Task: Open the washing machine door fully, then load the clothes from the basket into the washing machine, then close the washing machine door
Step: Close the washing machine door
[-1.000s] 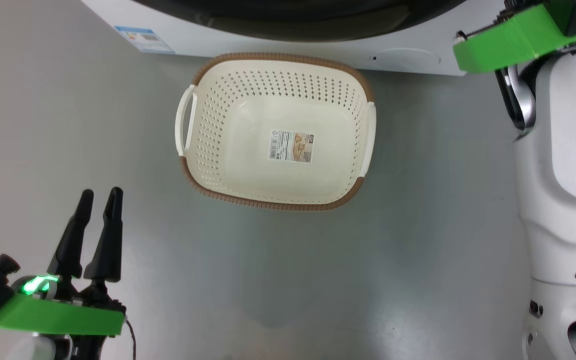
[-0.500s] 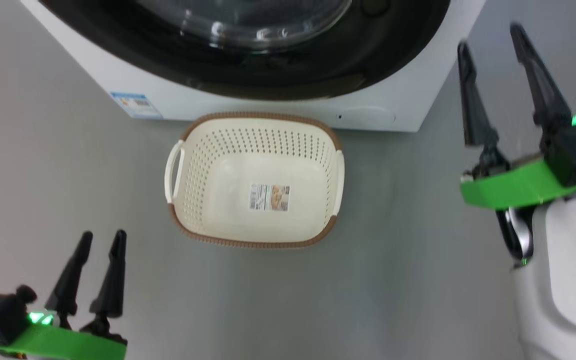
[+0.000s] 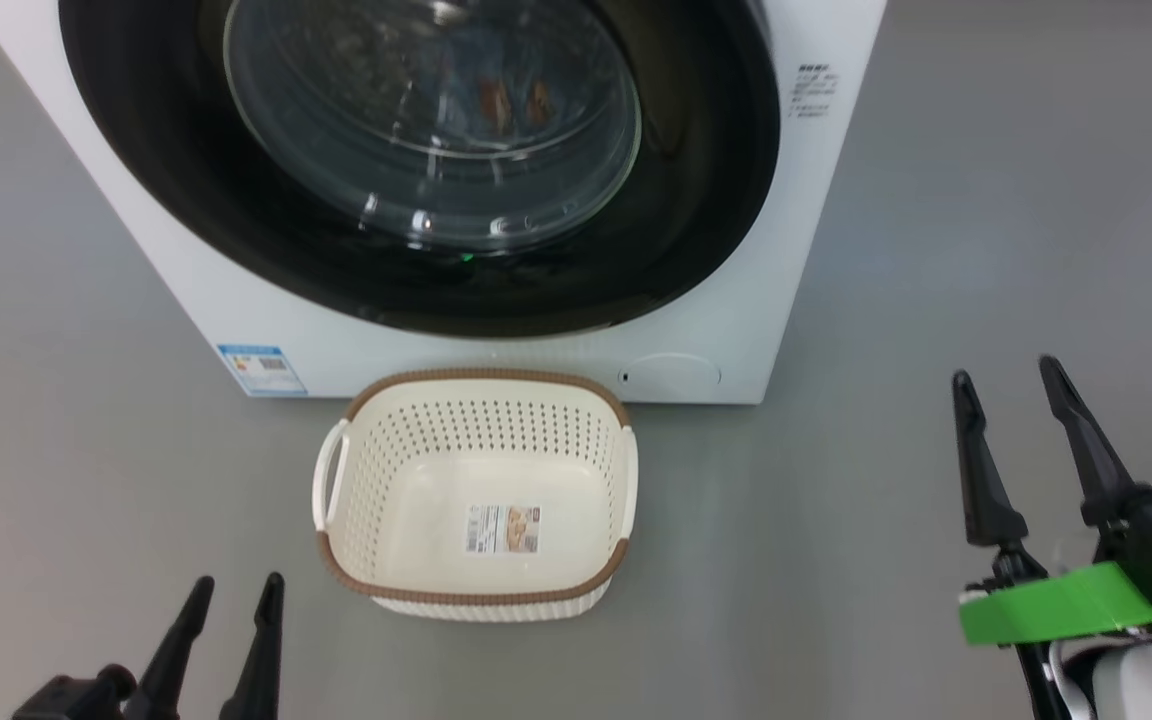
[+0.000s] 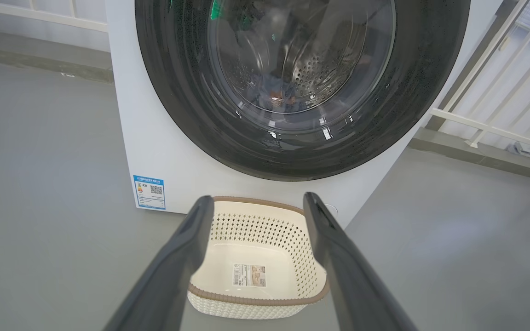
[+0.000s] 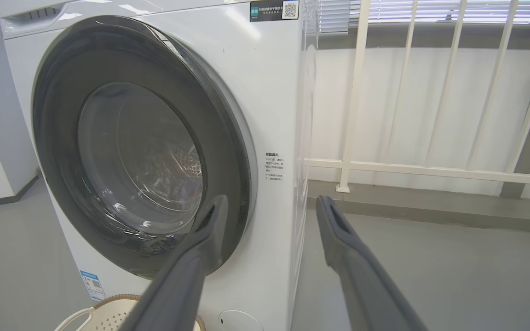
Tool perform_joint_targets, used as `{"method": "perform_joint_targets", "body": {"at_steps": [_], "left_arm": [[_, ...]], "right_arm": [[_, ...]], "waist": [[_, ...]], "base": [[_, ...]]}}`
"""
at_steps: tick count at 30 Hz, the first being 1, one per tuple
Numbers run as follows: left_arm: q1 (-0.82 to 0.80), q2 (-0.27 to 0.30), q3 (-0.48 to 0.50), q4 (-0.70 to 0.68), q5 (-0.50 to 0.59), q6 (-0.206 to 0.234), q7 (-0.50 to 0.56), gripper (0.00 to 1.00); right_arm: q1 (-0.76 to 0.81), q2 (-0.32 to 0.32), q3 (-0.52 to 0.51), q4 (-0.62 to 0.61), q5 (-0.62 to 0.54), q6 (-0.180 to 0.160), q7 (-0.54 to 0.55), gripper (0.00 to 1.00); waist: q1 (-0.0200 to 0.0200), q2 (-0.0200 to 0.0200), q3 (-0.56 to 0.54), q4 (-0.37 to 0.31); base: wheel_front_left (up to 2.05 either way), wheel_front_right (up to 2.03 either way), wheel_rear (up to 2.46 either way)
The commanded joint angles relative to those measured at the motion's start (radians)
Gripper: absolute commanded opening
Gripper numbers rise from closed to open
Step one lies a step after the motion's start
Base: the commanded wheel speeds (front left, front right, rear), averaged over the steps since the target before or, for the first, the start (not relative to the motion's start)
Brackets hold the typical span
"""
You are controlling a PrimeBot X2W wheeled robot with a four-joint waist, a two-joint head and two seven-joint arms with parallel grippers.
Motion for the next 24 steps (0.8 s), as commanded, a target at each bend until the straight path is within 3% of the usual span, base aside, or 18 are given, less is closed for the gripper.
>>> {"method": "perform_joint_targets", "body": {"at_steps": [1,11,24], "left_arm": [[-0.003,0.009,0.048,-0.008,0.017,-0.003,-0.009,1.00],[0.025,-0.043,0.078,0.017,0.062,-0.003,-0.009,1.00],[0.024,-0.060,0.089,0.030,0.082,-0.003,-0.009,1.00]], "right_arm": [[0.017,0.003,0.008,-0.034,0.013,-0.006,0.003,1.00],[0.159,0.003,-0.042,-0.037,0.027,-0.006,0.003,1.00],[0.248,0.003,-0.078,0.004,0.012,-0.006,0.003,1.00]], "waist": [[0.0000,-0.0001,-0.075,-0.039],[0.0000,-0.0001,-0.113,-0.051],[0.0000,-0.0001,-0.124,-0.007]], "base": [[0.00,0.00,0.00],[0.00,0.00,0.00],[0.00,0.00,0.00]]}}
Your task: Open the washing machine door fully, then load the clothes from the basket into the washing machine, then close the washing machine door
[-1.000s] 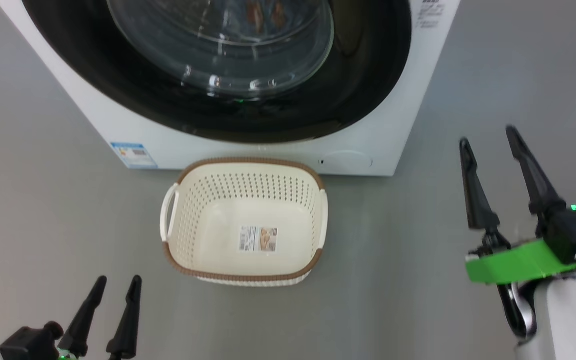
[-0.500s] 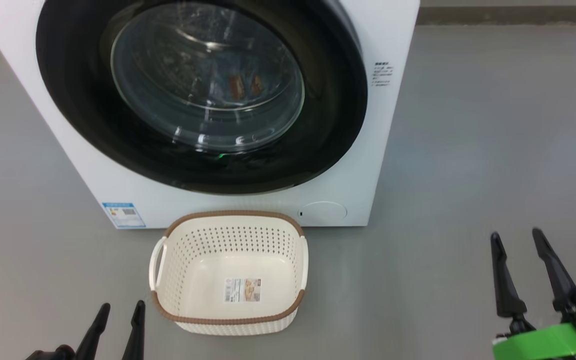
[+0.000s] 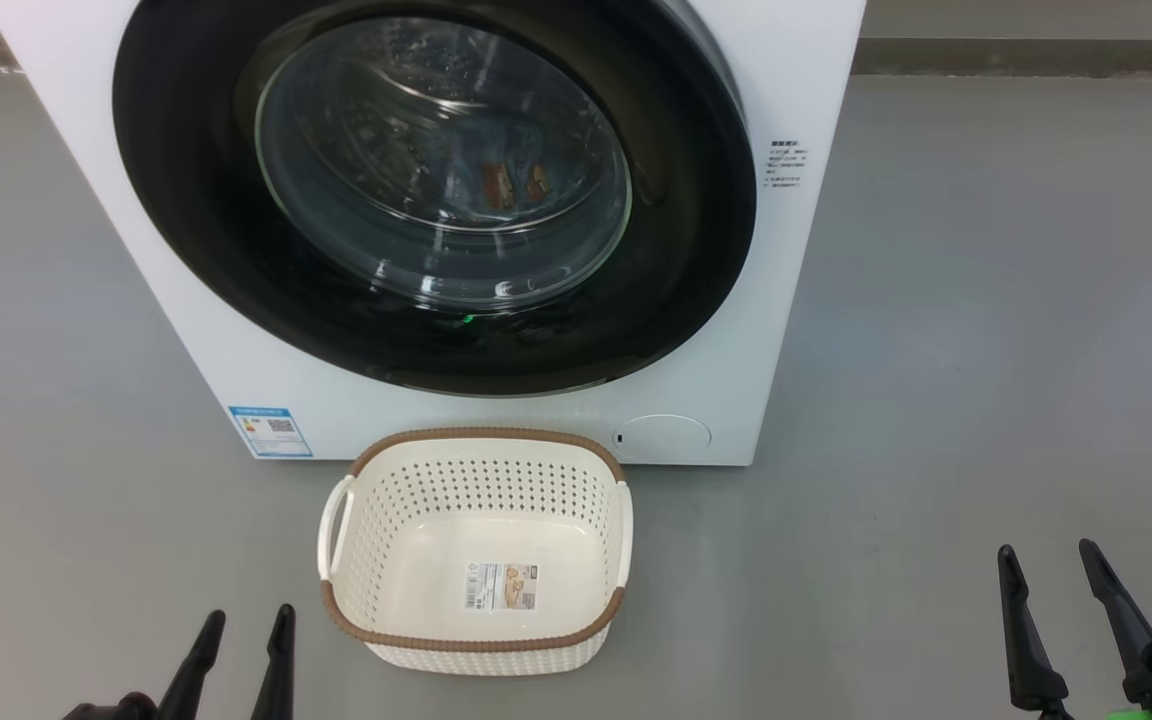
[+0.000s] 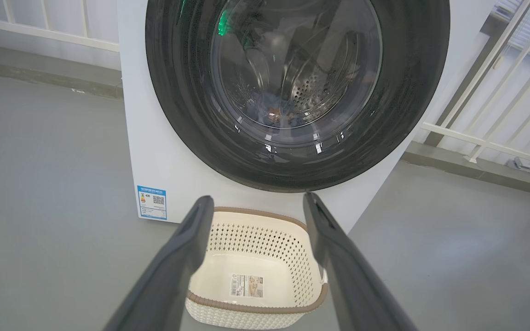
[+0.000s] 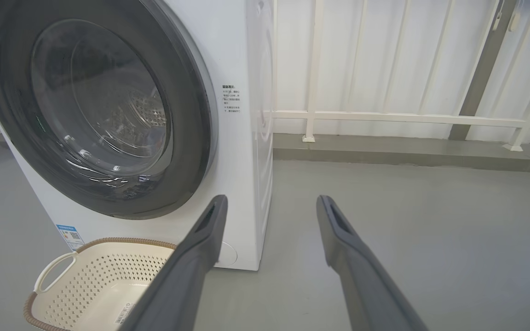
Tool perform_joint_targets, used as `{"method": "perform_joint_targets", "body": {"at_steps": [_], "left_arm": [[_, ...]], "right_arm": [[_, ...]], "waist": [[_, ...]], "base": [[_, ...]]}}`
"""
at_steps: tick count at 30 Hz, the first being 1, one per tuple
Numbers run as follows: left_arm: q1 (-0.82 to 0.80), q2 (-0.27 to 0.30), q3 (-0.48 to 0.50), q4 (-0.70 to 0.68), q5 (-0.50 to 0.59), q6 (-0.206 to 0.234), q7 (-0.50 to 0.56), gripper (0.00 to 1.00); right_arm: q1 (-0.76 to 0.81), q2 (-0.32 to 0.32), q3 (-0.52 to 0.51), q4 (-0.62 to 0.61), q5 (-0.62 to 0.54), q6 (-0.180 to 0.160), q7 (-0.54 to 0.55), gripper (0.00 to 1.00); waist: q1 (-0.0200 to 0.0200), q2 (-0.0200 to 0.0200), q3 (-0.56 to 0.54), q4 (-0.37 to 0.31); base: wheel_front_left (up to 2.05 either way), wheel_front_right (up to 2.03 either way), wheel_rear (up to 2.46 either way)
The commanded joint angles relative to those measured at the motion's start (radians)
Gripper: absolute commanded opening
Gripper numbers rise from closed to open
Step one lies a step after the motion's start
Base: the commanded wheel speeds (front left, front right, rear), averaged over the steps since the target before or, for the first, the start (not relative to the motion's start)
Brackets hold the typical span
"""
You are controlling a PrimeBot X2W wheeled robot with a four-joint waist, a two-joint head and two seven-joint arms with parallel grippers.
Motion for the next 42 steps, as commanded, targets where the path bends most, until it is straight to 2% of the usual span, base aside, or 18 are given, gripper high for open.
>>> {"method": "perform_joint_targets", "body": {"at_steps": [1,11,12,13,18,24,30,42], "left_arm": [[-0.015,0.014,0.040,-0.017,0.010,-0.003,-0.009,1.00],[-0.011,0.022,0.043,-0.032,0.015,-0.003,-0.009,1.00],[-0.011,0.023,0.042,-0.038,0.012,-0.003,-0.009,0.00],[0.001,0.000,0.004,-0.009,0.000,0.000,0.001,0.00],[0.017,-0.030,-0.011,0.036,-0.006,0.000,0.007,0.00],[0.009,-0.033,0.001,0.035,-0.061,0.000,0.021,0.00],[0.003,-0.035,0.011,0.034,-0.107,0.000,0.034,0.00],[-0.013,-0.042,0.036,0.033,-0.215,-0.001,0.065,0.00]], "right_arm": [[-0.014,-0.013,0.022,-0.021,0.009,-0.006,-0.005,1.00],[-0.012,-0.013,0.030,-0.017,0.022,-0.006,-0.005,1.00],[-0.012,-0.013,0.031,-0.016,0.022,-0.006,-0.005,0.00],[0.004,0.001,0.002,0.009,0.004,0.000,0.000,0.00],[0.005,0.011,0.000,0.076,0.008,0.000,0.003,0.00],[-0.006,0.010,0.003,0.083,0.082,0.000,0.024,0.00],[-0.015,0.009,0.009,0.089,0.144,0.000,0.037,0.00],[-0.037,0.007,0.019,0.104,0.292,-0.001,0.071,0.00]], "waist": [[0.0000,0.0000,0.000,0.005],[0.0000,0.0000,0.007,0.008],[0.0000,0.0000,0.008,0.007],[0.0000,0.0000,0.007,0.007],[0.0000,0.0000,0.007,0.008],[0.0023,0.0000,0.005,0.000],[0.0001,0.0000,0.006,-0.006],[0.0000,0.0000,0.006,-0.021]], "base": [[0.00,0.00,0.00],[0.00,0.00,0.00],[0.00,0.00,0.00],[0.00,0.00,0.00],[0.00,0.00,0.00],[0.00,0.00,0.00],[0.00,0.00,0.00],[0.00,0.00,0.00]]}}
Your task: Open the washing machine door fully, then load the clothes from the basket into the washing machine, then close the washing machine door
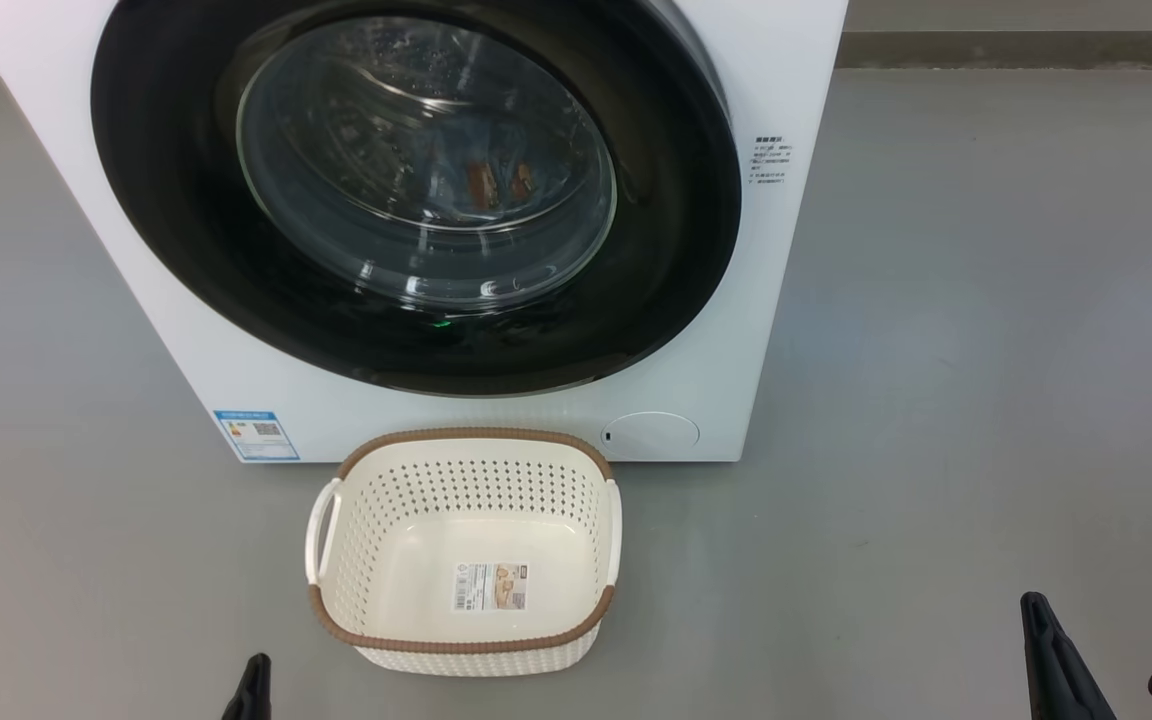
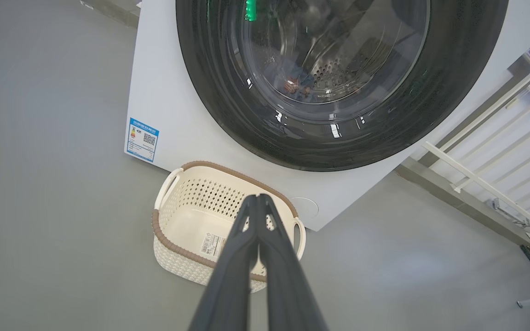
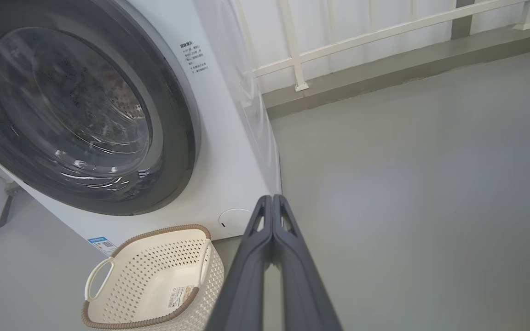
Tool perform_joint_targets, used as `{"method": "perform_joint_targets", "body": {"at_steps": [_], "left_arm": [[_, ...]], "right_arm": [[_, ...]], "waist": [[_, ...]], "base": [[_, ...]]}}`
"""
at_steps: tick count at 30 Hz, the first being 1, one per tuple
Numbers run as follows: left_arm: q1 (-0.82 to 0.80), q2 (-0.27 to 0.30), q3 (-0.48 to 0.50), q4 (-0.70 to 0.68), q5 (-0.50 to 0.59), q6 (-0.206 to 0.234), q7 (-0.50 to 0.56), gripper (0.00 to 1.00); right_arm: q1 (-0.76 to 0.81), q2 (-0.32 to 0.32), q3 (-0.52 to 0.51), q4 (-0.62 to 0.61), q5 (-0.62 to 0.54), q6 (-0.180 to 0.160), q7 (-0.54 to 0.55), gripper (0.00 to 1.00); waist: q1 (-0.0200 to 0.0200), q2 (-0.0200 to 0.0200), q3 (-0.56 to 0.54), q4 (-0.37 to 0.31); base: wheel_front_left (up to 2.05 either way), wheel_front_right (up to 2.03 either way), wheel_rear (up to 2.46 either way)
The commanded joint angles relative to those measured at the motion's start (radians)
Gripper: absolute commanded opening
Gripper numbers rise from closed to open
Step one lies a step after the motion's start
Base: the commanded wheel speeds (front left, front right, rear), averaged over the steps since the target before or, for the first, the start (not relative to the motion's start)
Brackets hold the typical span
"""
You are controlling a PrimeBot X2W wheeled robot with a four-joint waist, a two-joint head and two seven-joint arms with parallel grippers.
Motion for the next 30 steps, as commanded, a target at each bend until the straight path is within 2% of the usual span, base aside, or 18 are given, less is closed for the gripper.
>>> {"method": "perform_joint_targets", "body": {"at_steps": [1,30], "left_arm": [[-0.045,0.014,0.020,-0.023,-0.025,-0.001,0.007,0.00],[-0.082,-0.007,0.086,-0.030,-0.282,-0.001,0.085,0.00]], "right_arm": [[-0.042,-0.007,0.012,-0.019,0.044,-0.001,0.008,0.00],[-0.095,-0.013,0.034,0.017,0.400,-0.003,0.093,0.00]], "waist": [[-0.0002,0.0000,0.000,-0.002],[-0.0002,0.0000,-0.001,-0.037]], "base": [[0.00,0.00,0.00],[0.00,0.00,0.00]]}}
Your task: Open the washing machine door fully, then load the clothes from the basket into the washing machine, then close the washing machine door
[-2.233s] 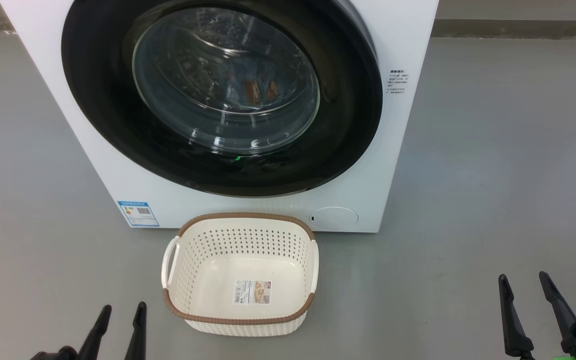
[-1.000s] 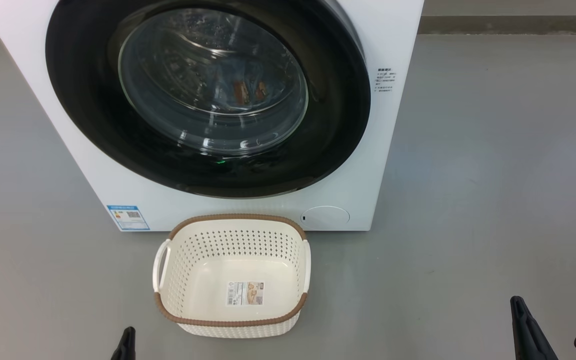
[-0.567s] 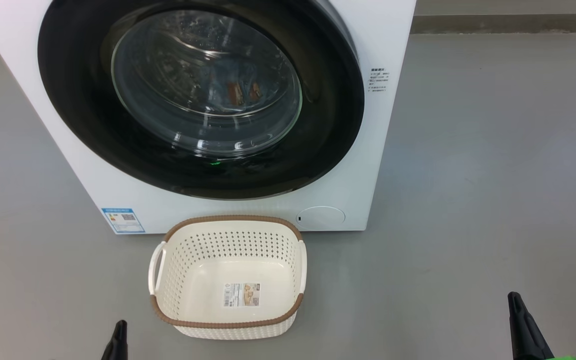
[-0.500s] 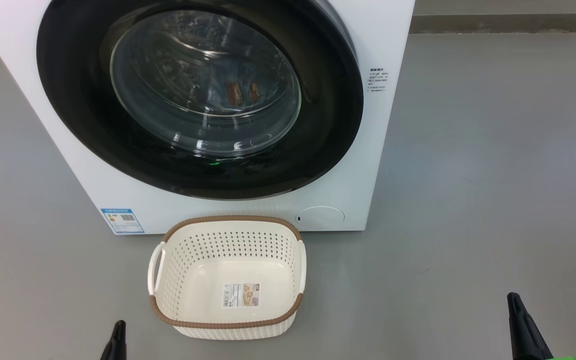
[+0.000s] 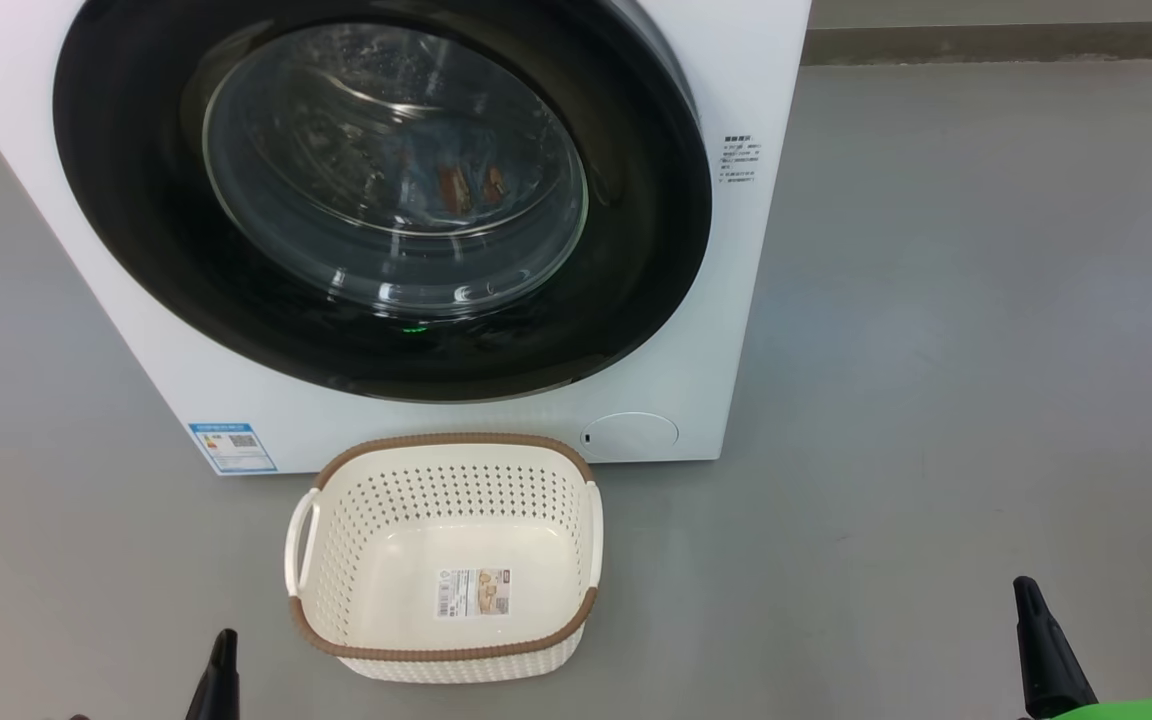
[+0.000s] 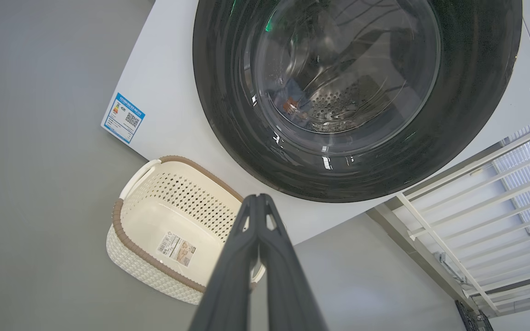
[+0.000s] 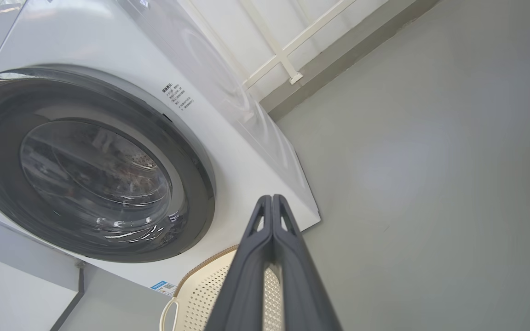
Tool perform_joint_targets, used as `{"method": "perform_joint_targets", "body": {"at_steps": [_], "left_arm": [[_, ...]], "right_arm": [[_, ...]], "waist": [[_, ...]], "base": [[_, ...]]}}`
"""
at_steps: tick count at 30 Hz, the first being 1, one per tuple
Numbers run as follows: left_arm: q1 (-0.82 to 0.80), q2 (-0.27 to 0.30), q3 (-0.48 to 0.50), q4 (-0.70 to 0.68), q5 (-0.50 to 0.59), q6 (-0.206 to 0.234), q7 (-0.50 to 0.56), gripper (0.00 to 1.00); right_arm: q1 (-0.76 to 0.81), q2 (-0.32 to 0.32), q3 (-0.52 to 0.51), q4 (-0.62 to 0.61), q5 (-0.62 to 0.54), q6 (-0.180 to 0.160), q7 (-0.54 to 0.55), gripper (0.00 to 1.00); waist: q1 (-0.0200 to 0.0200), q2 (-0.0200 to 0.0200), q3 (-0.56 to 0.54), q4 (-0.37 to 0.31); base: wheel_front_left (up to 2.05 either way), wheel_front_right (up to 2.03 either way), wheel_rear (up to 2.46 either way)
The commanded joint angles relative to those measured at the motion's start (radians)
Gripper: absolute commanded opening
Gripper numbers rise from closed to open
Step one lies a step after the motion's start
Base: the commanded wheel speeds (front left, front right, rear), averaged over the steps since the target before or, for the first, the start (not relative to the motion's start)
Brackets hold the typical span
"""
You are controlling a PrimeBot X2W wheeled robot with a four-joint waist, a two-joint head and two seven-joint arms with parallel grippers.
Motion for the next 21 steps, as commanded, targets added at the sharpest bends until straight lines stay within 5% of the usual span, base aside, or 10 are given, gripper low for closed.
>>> {"method": "perform_joint_targets", "body": {"at_steps": [1,21], "left_arm": [[-0.042,0.008,0.024,-0.026,-0.016,-0.001,0.007,0.00],[-0.070,-0.009,0.074,-0.030,-0.200,-0.002,0.067,0.00]], "right_arm": [[-0.047,-0.010,0.012,-0.020,0.030,-0.003,0.004,0.00],[-0.086,-0.014,0.027,0.006,0.288,-0.004,0.066,0.00]], "waist": [[-0.0001,0.0000,0.000,-0.001],[-0.0001,0.0000,-0.001,-0.026]], "base": [[0.00,0.00,0.00],[0.00,0.00,0.00]]}}
